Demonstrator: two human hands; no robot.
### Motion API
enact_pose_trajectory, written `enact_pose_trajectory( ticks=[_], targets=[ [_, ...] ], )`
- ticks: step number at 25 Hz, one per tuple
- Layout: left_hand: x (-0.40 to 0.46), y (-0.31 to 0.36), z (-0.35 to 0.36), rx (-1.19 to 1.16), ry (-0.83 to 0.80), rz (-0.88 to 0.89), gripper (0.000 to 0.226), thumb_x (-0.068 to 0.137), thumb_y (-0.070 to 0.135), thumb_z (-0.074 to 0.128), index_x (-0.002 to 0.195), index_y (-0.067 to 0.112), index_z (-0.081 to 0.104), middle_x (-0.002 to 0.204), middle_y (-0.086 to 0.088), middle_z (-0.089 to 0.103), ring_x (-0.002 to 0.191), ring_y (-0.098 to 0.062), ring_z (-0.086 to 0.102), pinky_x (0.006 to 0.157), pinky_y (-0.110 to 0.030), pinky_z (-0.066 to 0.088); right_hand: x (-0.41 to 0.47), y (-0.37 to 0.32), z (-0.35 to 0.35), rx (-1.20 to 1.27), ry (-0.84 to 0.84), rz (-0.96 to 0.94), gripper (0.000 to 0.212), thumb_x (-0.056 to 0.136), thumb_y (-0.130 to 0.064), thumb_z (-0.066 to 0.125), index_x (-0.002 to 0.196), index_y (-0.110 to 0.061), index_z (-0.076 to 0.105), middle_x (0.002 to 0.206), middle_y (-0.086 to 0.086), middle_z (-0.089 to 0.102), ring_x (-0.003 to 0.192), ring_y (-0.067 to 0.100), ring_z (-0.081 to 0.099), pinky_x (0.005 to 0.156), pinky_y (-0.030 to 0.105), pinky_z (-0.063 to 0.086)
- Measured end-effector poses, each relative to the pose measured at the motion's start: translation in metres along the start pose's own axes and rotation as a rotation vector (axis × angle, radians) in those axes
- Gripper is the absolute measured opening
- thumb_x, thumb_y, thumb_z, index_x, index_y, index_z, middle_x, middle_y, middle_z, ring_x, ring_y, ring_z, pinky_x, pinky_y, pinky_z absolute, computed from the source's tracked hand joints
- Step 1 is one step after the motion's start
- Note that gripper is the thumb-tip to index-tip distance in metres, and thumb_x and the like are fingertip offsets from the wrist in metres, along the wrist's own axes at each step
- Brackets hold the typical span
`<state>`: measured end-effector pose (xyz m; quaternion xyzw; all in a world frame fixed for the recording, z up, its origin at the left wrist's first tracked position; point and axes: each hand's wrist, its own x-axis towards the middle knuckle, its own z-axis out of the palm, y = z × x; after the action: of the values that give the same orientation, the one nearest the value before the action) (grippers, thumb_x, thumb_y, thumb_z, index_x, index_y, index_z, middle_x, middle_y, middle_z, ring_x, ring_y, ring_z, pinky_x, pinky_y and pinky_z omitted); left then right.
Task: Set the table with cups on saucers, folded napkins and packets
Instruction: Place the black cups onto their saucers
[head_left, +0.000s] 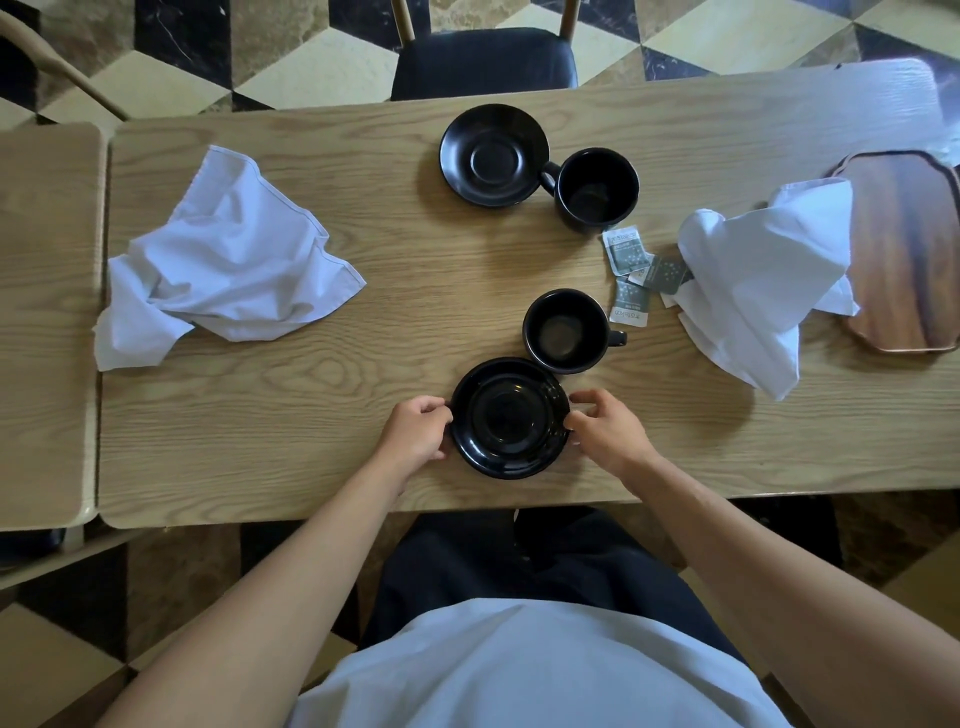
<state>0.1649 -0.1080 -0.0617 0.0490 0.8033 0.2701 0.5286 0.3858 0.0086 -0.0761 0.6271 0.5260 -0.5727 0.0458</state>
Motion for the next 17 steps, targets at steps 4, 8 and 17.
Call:
enact_pose_trajectory(
  ticks=[4, 8, 17],
  targets=[
    [-0.008, 0.016, -0.015, 0.035, 0.036, 0.037, 0.017, 0.098, 0.016, 0.051, 0.107, 0.017, 0.065, 0.103, -0.010, 0.071, 0.097, -0.028, 0.071, 0.084, -0.046, 0.062, -0.010, -0.017, -0.021, -0.057, 0.160, -0.064, 0.036, 0.091, -0.024, 0.058, 0.126, -0.019, 0.061, 0.107, -0.004, 0.063, 0.101, 0.014, 0.061, 0.082, 0.029, 0.047],
    [-0.015, 0.035, -0.027, 0.010, 0.074, 0.059, 0.020, 0.099, 0.017, 0.050, 0.110, 0.010, 0.066, 0.099, -0.011, 0.071, 0.085, -0.026, 0.070, 0.084, -0.048, 0.061, -0.010, -0.042, -0.040, -0.064, 0.222, -0.140, 0.022, 0.092, -0.026, 0.058, 0.113, -0.021, 0.064, 0.104, -0.007, 0.066, 0.088, 0.005, 0.059, 0.066, 0.021, 0.044],
    [-0.035, 0.063, -0.016, -0.042, 0.051, 0.153, 0.016, 0.098, 0.017, 0.052, 0.097, 0.012, 0.067, 0.087, -0.007, 0.069, 0.072, -0.020, 0.067, 0.069, -0.037, 0.059, -0.010, -0.062, -0.058, -0.123, 0.190, -0.220, 0.014, 0.089, -0.024, 0.057, 0.100, -0.025, 0.066, 0.091, -0.015, 0.062, 0.082, 0.001, 0.059, 0.060, 0.022, 0.043]
  ],
)
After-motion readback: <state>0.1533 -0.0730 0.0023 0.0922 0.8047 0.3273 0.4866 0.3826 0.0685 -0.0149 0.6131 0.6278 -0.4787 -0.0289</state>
